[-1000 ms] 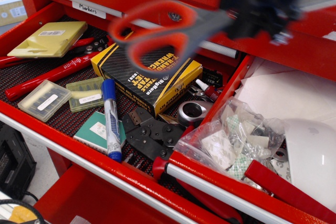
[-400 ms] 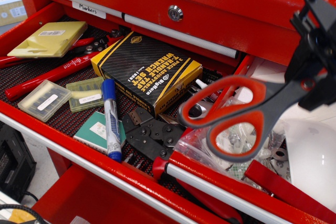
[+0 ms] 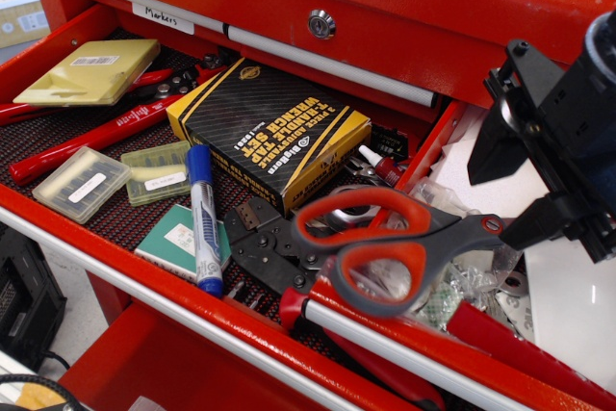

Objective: Pick up scissors and put into drawer

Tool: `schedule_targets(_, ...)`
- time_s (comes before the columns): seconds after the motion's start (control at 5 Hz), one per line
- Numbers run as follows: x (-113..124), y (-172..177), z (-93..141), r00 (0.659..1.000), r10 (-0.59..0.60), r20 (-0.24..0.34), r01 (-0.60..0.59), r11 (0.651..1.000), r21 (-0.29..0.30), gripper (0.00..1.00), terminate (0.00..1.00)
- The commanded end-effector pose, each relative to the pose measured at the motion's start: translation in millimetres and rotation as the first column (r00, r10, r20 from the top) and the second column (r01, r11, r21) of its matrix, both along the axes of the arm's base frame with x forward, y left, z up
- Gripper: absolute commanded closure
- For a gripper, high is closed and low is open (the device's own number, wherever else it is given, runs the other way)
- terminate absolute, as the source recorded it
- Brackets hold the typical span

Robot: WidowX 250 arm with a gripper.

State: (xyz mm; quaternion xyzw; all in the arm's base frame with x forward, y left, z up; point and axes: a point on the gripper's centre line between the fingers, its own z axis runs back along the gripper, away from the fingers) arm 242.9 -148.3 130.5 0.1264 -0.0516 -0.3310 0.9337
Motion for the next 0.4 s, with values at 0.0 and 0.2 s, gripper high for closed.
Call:
schedule_targets(0.0, 5.8, -1.5, 18.4, 0.999, 0.0, 0.041, 0.002, 0.999, -0.033, 0.0, 0.0)
schedule_targets(0.2, 5.8, -1.5, 18.4, 0.999, 0.0, 0.041, 0.002, 0.999, -0.033, 0.0, 1.0)
